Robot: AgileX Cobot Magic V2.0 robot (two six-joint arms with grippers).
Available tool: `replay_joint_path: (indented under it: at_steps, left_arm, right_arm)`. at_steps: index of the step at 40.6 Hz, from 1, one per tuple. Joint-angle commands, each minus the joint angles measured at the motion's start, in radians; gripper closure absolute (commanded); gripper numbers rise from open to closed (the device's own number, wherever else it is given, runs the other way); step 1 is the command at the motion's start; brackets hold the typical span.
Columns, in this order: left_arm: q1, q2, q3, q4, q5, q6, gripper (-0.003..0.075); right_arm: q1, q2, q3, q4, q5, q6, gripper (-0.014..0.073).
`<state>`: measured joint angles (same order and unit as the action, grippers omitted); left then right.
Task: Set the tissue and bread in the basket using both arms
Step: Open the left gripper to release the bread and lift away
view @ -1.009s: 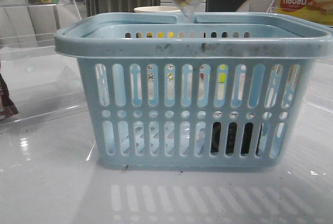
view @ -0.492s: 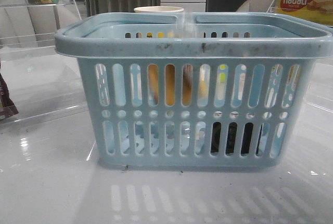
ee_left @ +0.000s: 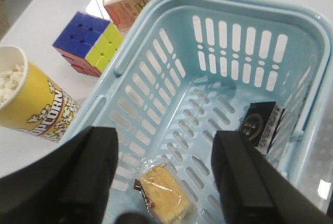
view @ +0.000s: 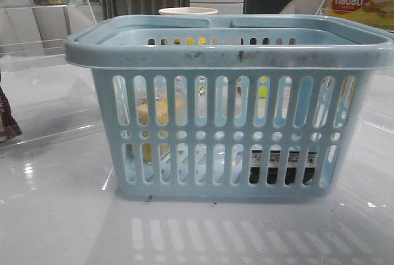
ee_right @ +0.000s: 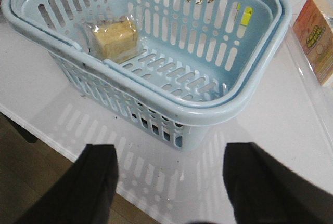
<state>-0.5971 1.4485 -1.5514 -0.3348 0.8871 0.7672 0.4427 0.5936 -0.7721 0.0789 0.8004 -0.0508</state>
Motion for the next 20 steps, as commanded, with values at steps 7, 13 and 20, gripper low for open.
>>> replay_joint_path:
  at_steps: [7, 13, 20]
  left_arm:
    - [-0.001, -0.186, -0.035, 0.127, 0.108, -0.322, 0.0265]
    - [-0.001, -0.242, -0.035, 0.247, 0.279, -0.505, 0.0265]
    - [-0.001, -0.307, 0.003, 0.305, 0.358, -0.657, 0.0265]
  right_arm:
    - [-0.003, 0.001, -0.025, -0.008, -0.074, -0.009, 0.0056]
    - [-0.003, 0.001, -0.025, -0.008, -0.076, -0.009, 0.0056]
    - [-0.003, 0.001, -0.025, -0.009, -0.038, -0.009, 0.0056]
